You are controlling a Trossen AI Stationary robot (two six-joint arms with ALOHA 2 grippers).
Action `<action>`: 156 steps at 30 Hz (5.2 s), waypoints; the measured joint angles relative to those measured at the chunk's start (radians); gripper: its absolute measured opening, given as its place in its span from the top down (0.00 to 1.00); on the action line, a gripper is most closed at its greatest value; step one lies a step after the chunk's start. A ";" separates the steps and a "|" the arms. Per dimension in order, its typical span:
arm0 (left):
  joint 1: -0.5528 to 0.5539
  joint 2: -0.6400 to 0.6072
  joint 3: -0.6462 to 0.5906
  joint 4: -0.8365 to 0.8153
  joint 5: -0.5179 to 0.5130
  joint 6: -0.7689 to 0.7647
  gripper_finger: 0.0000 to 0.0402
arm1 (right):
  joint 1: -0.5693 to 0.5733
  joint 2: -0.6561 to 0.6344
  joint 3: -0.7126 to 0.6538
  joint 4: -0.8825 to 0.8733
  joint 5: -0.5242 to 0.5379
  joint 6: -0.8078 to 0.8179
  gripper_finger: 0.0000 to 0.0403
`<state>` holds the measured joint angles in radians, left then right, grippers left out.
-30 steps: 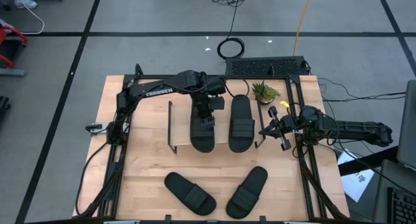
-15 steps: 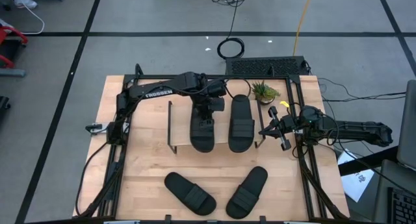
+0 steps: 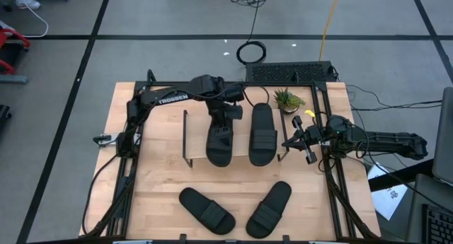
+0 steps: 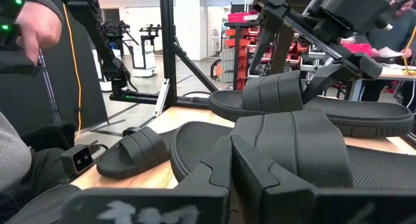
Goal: Pick and place slides into the shelf
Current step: Adjust the black slide from the shelf
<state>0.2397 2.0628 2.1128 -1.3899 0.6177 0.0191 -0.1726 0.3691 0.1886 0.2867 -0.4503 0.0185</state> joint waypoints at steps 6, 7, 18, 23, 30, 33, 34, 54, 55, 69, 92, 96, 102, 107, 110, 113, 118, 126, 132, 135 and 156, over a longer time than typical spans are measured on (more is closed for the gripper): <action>0.046 0.000 0.001 0.000 0.001 0.018 0.03 | 0.000 0.000 0.000 -0.001 0.000 0.000 1.00; 0.055 -0.002 0.003 -0.005 0.001 0.023 0.03 | 0.000 0.000 0.000 -0.001 0.000 0.000 1.00; 0.121 -0.173 0.127 -0.038 -0.048 0.209 0.03 | 0.000 0.001 0.000 -0.007 0.000 -0.005 1.00; 0.029 -0.371 0.100 -0.054 -0.248 0.269 0.14 | 0.000 0.001 0.000 -0.007 0.000 -0.008 1.00; -0.169 -0.652 -0.130 0.153 -0.488 0.111 0.60 | 0.000 0.001 0.000 -0.007 0.000 -0.008 1.00; -0.241 -0.766 -0.328 0.390 -0.565 0.063 0.83 | 0.000 0.001 0.000 -0.007 0.000 -0.008 1.00; -0.256 -0.798 -0.404 0.485 -0.569 0.059 0.90 | 0.000 0.001 0.000 -0.007 0.000 -0.008 1.00; -0.124 -1.148 -1.351 1.450 -0.599 0.182 1.00 | 0.000 0.001 0.000 0.010 0.004 -0.013 1.00; -0.137 -1.195 -1.396 1.479 -0.605 0.188 1.00 | 0.000 0.002 0.000 0.010 0.004 -0.019 1.00; -0.217 -1.756 -1.810 1.549 -0.758 0.196 1.00 | 0.000 0.024 0.000 0.114 0.011 -0.081 1.00; -0.216 -1.775 -1.980 1.544 -0.750 0.139 0.99 | 0.000 0.436 0.734 -0.933 0.478 -0.014 1.00; -0.216 -1.775 -1.980 1.544 -0.750 0.138 1.00 | 0.036 0.555 0.761 -0.930 0.379 0.025 1.00; -0.216 -1.775 -1.980 1.558 -0.749 0.136 0.97 | 0.084 0.624 0.836 -1.084 0.573 0.031 1.00; -0.216 -1.775 -1.980 1.558 -0.749 0.135 0.98 | 0.100 0.591 0.910 -1.081 0.577 0.035 1.00; -0.216 -1.775 -1.980 1.554 -0.749 0.134 0.99 | 0.098 0.589 0.937 -1.146 0.570 0.059 1.00; -0.216 -1.775 -1.980 1.548 -0.749 0.133 1.00 | 0.098 0.603 0.937 -1.185 0.486 0.074 1.00; -0.216 -1.775 -1.980 1.548 -0.748 0.133 0.98 | 0.102 0.659 0.932 -1.237 0.444 0.126 1.00; -0.216 -1.775 -1.980 1.550 -0.746 0.121 0.97 | 0.103 0.723 0.932 -1.280 0.349 0.153 1.00; -0.216 -1.775 -1.980 1.550 -0.746 0.112 1.00 | 0.103 0.755 0.932 -1.314 0.455 0.178 1.00; -0.216 -1.775 -1.980 1.551 -0.746 0.110 1.00 | 0.103 0.775 0.932 -1.303 0.481 0.170 1.00; -0.216 -1.775 -1.980 1.543 -0.746 0.106 0.96 | 0.104 0.844 0.932 -1.141 0.477 0.064 1.00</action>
<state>0.0235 0.2876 0.1326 0.1528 -0.1286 0.1254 -0.0685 1.2128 1.1202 -0.8548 0.0264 0.0829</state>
